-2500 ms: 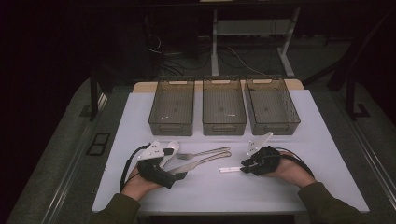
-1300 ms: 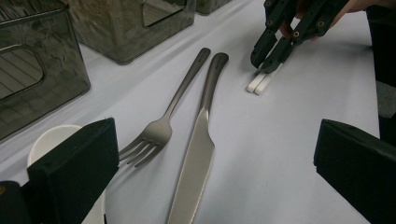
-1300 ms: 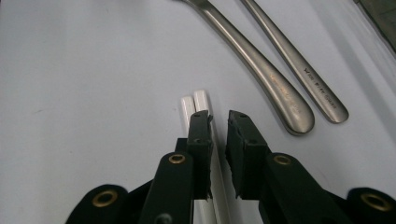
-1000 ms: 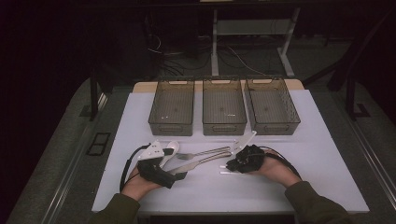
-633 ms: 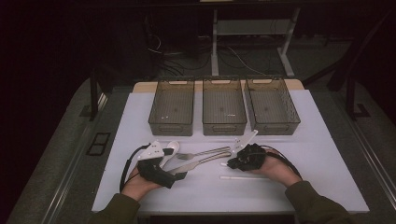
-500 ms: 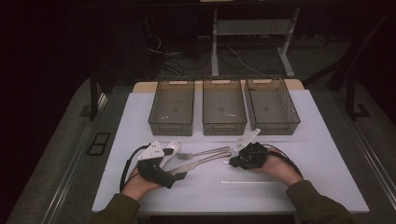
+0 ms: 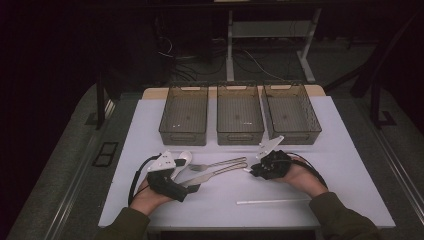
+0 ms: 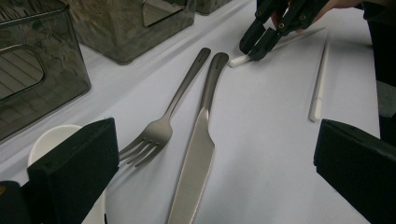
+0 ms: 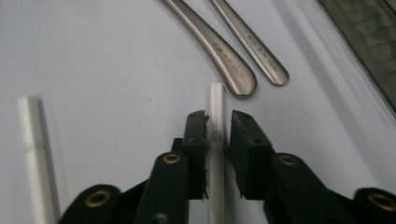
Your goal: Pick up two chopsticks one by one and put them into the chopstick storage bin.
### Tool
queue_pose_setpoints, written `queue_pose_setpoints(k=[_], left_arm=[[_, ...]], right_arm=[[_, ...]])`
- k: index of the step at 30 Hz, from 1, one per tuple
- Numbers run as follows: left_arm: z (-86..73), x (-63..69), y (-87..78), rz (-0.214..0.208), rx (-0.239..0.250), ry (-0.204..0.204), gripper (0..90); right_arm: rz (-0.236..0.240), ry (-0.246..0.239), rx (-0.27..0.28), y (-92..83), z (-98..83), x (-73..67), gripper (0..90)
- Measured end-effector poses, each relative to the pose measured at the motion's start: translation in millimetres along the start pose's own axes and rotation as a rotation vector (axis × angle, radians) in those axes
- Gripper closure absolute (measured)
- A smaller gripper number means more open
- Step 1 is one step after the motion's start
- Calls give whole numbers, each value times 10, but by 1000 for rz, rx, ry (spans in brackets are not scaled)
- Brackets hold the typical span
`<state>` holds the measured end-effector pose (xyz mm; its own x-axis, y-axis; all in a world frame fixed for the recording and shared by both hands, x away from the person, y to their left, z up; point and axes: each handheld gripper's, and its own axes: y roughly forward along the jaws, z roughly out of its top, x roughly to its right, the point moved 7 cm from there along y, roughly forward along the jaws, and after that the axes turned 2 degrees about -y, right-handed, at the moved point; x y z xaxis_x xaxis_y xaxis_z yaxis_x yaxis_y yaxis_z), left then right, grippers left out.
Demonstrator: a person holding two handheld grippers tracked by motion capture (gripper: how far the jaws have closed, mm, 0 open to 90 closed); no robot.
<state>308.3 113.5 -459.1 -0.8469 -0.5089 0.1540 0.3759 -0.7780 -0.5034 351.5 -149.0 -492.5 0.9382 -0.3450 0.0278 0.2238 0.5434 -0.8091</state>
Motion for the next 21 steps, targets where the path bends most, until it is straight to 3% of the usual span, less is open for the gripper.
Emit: queue_pose_setpoints(k=[4, 8, 15, 21], left_arm=[[0, -6, -6, 1, 0, -1, 0], [-2, -8, -1, 1, -3, 3, 0], [-4, -14, -3, 4, -7, 9, 0], [-1, -11, -6, 3, -4, 8, 0]], right_arm=[[13, 11, 45, -133, 26, -57, 714], [56, -3, 67, -231, -10, -225, 698], [119, -47, 65, -231, -42, -503, 692], [183, -92, 44, -134, -64, -710, 700]])
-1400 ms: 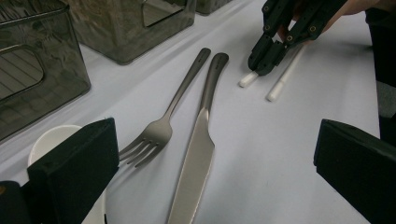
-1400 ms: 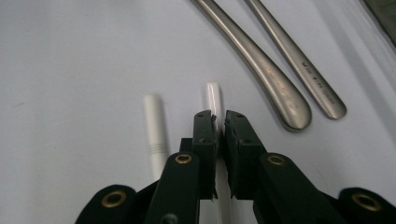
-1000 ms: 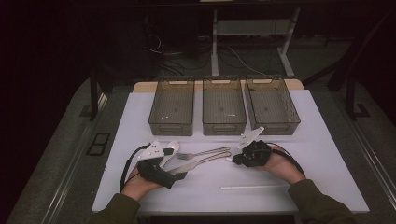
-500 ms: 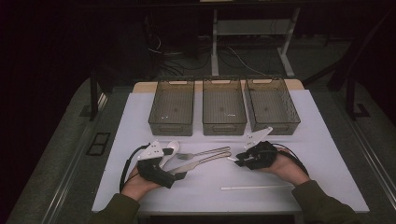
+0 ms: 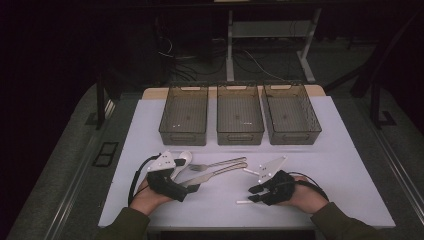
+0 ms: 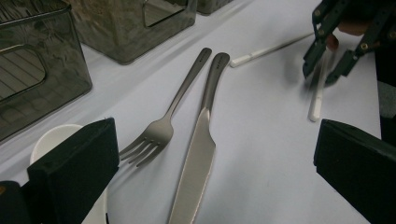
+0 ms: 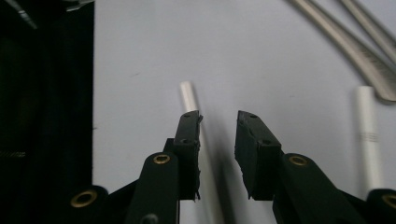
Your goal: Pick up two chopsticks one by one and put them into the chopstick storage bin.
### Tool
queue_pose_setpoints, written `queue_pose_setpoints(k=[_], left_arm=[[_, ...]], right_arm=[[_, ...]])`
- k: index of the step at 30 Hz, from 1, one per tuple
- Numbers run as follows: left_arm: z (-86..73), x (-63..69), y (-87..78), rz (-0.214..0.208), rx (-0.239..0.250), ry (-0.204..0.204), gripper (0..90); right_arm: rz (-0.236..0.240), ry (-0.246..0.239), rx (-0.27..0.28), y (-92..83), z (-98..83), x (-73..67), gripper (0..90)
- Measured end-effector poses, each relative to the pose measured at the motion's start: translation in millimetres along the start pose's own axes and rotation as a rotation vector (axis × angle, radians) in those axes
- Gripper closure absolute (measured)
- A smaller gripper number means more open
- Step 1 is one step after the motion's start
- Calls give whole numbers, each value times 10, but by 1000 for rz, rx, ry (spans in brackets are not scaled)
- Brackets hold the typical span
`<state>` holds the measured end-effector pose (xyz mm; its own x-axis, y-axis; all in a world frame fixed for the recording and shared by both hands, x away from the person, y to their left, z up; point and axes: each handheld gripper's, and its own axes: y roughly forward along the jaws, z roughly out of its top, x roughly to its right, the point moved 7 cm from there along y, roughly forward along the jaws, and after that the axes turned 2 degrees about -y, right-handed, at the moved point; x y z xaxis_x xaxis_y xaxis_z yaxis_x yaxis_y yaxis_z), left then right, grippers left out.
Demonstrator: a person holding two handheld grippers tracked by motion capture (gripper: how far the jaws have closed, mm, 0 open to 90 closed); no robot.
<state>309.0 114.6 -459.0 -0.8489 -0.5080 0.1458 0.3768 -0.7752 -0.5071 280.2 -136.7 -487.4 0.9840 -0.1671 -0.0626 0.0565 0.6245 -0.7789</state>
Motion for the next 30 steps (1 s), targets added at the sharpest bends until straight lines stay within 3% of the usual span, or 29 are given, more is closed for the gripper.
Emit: queue_pose_setpoints(k=[5, 12, 22, 30], left_arm=[[0, 1, 2, 0, 0, 1, 0], [0, 4, 3, -1, -1, 1, 0], [0, 3, 4, -1, -2, 2, 0], [-1, 6, 8, -1, -2, 1, 0]], right_arm=[[-3, -29, -35, 82, -7, -53, 743], [-18, -41, -43, 92, 2, -57, 813], [-93, 37, -43, 89, 15, 112, 831], [-202, 137, -54, 44, -12, 345, 832]])
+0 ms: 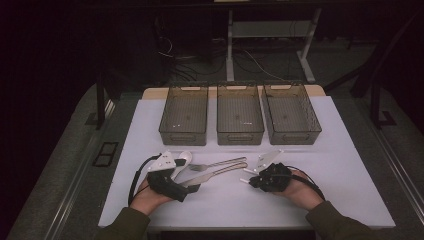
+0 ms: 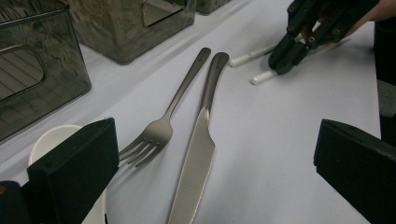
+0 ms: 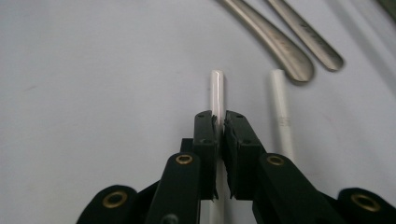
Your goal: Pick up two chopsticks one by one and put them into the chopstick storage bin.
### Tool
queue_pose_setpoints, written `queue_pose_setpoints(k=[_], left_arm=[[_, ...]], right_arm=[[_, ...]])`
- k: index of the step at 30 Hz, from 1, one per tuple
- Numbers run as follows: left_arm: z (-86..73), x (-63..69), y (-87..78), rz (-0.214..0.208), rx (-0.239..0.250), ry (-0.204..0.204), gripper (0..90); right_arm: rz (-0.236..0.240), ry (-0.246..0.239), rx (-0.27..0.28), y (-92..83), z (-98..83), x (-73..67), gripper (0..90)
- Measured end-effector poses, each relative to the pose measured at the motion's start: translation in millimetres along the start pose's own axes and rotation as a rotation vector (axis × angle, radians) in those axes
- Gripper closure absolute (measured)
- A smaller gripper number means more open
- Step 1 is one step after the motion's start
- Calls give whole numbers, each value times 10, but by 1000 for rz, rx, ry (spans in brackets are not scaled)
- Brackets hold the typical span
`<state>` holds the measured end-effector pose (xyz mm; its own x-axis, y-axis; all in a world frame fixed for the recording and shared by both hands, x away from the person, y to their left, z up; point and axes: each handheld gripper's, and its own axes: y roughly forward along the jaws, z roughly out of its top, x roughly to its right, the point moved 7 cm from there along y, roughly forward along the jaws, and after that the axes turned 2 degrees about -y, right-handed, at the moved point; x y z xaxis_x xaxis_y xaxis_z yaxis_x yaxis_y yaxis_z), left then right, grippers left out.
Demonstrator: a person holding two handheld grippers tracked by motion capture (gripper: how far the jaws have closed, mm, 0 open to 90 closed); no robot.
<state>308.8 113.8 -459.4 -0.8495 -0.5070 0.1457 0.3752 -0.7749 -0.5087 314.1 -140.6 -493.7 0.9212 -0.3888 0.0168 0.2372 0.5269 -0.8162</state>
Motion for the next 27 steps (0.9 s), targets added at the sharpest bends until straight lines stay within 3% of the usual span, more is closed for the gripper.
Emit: queue_pose_setpoints(k=[1, 5, 11, 17, 27], left_arm=[[0, -2, 0, 0, -1, 2, 0], [0, -3, -1, 0, -2, 4, 0], [0, 1, -6, 1, 2, -6, 0], [2, -4, -16, 3, 2, -4, 0], [8, 2, -28, -3, 9, -9, 0]], right_arm=[[1, 19, 5, 2, 1, 14, 831], [-10, 14, 8, 3, -5, 51, 825], [-1, 53, 66, -144, -15, 40, 729], [-17, 99, 86, -331, -214, 21, 704], [-33, 128, 72, -450, -533, -8, 756]])
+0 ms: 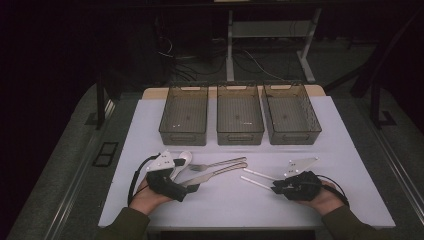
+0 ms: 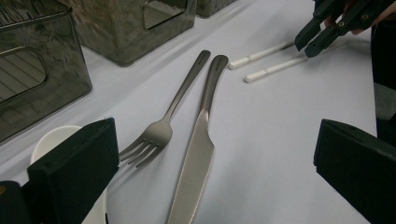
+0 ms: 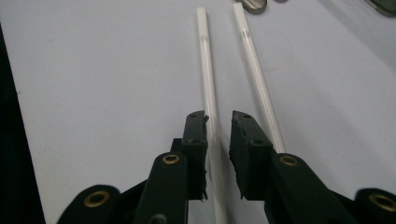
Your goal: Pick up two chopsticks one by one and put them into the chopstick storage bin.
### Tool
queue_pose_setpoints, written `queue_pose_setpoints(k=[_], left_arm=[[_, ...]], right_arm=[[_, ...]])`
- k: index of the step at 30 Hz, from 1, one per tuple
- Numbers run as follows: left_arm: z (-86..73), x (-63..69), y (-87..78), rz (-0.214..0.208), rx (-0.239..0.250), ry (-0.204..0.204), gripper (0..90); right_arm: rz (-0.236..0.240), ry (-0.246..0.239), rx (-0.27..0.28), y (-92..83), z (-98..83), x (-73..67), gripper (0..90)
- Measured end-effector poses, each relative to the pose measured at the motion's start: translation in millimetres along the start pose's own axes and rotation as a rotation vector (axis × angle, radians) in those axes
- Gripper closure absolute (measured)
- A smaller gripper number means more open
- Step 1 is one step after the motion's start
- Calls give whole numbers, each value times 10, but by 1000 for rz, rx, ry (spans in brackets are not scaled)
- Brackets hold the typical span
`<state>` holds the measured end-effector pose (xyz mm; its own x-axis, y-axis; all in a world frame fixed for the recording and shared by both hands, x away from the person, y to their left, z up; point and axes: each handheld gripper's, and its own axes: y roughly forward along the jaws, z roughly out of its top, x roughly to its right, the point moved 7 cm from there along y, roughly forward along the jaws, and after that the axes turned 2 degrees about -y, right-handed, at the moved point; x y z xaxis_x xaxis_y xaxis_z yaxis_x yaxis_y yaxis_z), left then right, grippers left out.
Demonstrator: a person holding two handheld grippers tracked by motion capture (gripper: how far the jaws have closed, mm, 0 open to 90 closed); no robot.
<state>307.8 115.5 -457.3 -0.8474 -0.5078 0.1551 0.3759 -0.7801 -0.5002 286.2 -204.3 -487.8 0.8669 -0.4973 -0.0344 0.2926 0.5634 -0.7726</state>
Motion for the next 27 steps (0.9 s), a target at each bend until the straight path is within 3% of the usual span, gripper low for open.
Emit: queue_pose_setpoints(k=[18, 27], left_arm=[[-9, 17, -28, 6, 6, -8, 0], [-37, 42, -53, 20, 3, -8, 0]], right_arm=[[-10, -19, -35, 35, -97, -31, 825], [10, 14, -25, 20, -85, 2, 847]])
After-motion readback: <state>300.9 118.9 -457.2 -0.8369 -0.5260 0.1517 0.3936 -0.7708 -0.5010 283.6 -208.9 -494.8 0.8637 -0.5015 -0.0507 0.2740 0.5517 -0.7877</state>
